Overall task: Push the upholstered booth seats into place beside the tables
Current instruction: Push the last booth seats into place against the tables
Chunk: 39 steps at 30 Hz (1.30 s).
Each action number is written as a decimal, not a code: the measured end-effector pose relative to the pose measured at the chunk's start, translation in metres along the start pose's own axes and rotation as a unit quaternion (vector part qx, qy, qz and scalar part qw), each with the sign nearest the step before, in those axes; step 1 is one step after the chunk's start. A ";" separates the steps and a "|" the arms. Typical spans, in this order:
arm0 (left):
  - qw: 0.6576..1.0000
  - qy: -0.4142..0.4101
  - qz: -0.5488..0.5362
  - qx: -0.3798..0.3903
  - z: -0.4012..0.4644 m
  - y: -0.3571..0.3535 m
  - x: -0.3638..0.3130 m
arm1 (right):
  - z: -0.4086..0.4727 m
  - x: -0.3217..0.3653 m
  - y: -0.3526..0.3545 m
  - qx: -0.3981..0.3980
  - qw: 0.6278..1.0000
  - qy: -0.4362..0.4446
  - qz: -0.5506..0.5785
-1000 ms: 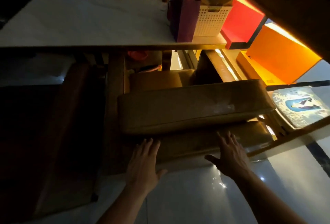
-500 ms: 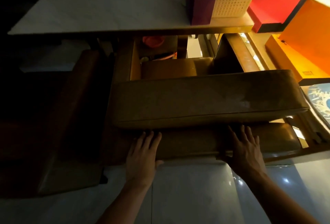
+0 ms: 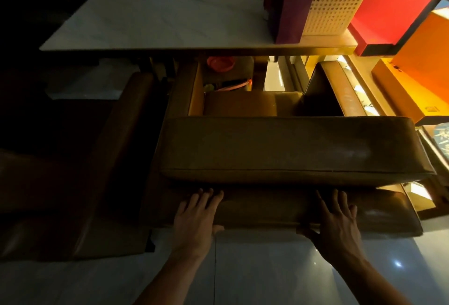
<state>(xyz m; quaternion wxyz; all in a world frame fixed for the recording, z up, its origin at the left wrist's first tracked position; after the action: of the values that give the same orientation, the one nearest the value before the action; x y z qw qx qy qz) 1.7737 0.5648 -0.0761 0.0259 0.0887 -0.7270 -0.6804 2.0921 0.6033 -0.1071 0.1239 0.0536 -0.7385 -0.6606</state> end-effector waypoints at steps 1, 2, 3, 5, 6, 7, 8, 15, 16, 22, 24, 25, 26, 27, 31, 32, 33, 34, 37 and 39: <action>1.000 0.001 0.001 0.001 -0.004 0.000 0.006 | -0.005 0.006 -0.002 0.003 1.000 0.000 0.001; 1.000 -0.001 0.000 0.003 -0.009 0.000 0.011 | -0.010 0.011 -0.004 0.002 1.000 0.000 0.002; 1.000 -0.003 -0.001 0.005 -0.014 0.000 0.016 | -0.015 0.016 -0.005 -0.001 1.000 -0.002 0.005; 1.000 -0.007 -0.006 0.009 -0.024 -0.001 0.026 | -0.024 0.027 -0.006 -0.010 1.000 -0.003 0.009; 1.000 -0.007 -0.009 0.007 -0.029 -0.001 0.030 | -0.029 0.031 -0.007 -0.011 1.000 -0.002 0.010; 1.000 -0.007 -0.012 0.003 -0.035 -0.001 0.033 | -0.033 0.034 -0.008 -0.013 1.000 0.001 0.011; 1.000 -0.008 -0.016 0.000 -0.041 -0.001 0.035 | -0.038 0.035 -0.010 -0.013 1.000 0.002 0.013; 0.999 -0.012 -0.030 0.021 -0.081 -0.006 0.044 | -0.063 0.041 -0.016 0.002 1.000 0.010 -0.007; 0.999 -0.019 -0.028 0.015 -0.084 -0.005 0.045 | -0.066 0.042 -0.016 0.004 1.000 0.008 -0.010; 0.998 -0.016 -0.055 0.013 -0.084 0.003 0.047 | -0.066 0.044 -0.015 0.016 1.000 -0.003 -0.008; 0.998 -0.022 -0.058 0.013 -0.082 0.001 0.050 | -0.064 0.044 -0.015 0.014 1.000 -0.009 0.004; 0.998 -0.025 -0.058 0.009 -0.081 0.000 0.050 | -0.064 0.044 -0.016 0.015 1.000 -0.011 0.006; 0.998 -0.027 -0.058 0.008 -0.081 -0.003 0.051 | -0.064 0.043 -0.017 0.019 1.000 -0.011 0.006; 0.998 -0.029 -0.059 0.010 -0.081 -0.005 0.051 | -0.064 0.043 -0.018 0.020 1.000 -0.007 0.006; 0.997 -0.049 -0.060 0.013 -0.082 -0.009 0.053 | -0.063 0.044 -0.016 0.014 1.000 0.003 0.000; 0.997 -0.055 -0.063 0.000 -0.081 -0.009 0.053 | -0.063 0.045 -0.016 0.018 1.000 0.008 -0.005; 0.996 -0.058 -0.064 -0.012 -0.081 -0.008 0.053 | -0.063 0.045 -0.016 0.024 1.000 0.012 -0.011; 0.996 -0.058 -0.065 -0.019 -0.081 -0.007 0.053 | -0.063 0.045 -0.015 0.029 0.999 0.015 -0.017; 0.997 -0.046 -0.059 -0.015 -0.080 -0.004 0.053 | -0.060 0.046 -0.010 0.027 0.999 0.018 -0.027; 0.998 -0.035 -0.053 -0.009 -0.081 -0.003 0.051 | -0.060 0.049 -0.008 0.030 0.999 0.018 -0.034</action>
<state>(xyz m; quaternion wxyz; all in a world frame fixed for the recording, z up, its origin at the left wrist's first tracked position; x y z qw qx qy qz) 1.7363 0.4768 -0.0774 -0.0346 0.1032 -0.7155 -0.6900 2.0593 0.5324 -0.1034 0.1132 0.0939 -0.7532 -0.6412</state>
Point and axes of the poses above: each hand's wrist, its own z-axis towards the middle knuckle, its own y-axis out of the back of the hand, x = y × z, the point moved 5 cm from there along z, towards the middle knuckle, and after that the axes turned 10 degrees about y, right-handed, at the moved point
